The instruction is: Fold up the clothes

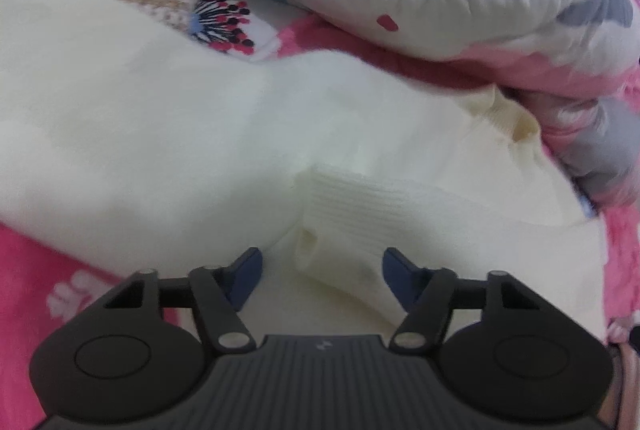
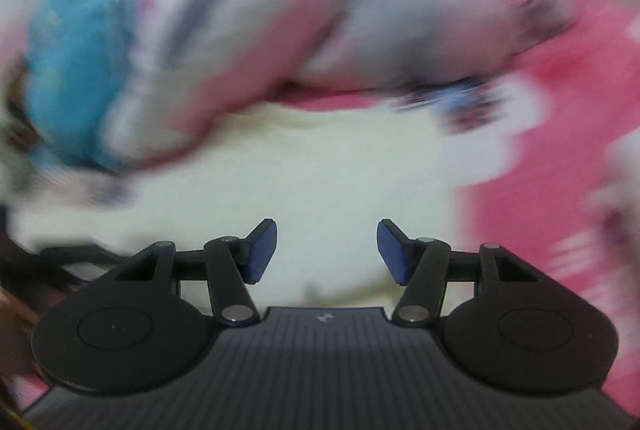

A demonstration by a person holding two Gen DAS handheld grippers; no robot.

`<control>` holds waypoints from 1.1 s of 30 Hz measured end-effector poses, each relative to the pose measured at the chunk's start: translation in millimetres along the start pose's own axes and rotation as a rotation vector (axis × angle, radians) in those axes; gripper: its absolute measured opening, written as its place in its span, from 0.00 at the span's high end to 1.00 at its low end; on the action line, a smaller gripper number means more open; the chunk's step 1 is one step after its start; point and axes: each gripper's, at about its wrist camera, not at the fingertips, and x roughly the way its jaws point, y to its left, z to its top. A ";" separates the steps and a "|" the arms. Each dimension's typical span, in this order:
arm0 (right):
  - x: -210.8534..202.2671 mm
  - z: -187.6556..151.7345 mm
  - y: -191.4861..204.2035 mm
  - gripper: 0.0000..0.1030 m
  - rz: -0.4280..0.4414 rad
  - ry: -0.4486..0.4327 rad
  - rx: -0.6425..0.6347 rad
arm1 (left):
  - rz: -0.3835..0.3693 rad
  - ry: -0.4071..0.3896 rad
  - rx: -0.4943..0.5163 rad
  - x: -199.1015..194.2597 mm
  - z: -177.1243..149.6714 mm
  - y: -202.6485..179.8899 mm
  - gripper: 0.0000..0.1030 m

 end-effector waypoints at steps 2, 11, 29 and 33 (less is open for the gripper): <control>5.1 -8.6 -24.2 0.46 -0.100 0.075 -0.102 | 0.020 -0.005 0.024 3.1 -1.8 -4.4 0.45; 54.5 -12.3 -54.8 0.91 -0.098 0.154 -0.022 | 0.057 -0.085 0.058 -0.8 5.5 -24.1 0.88; 29.1 -30.8 -61.9 0.54 -0.205 0.162 -0.079 | 0.159 -0.155 0.243 3.4 -5.7 -14.1 0.79; -0.4 -8.8 -64.0 0.57 -0.139 0.142 -0.035 | 0.188 -0.194 0.272 -9.3 -9.0 -11.7 0.58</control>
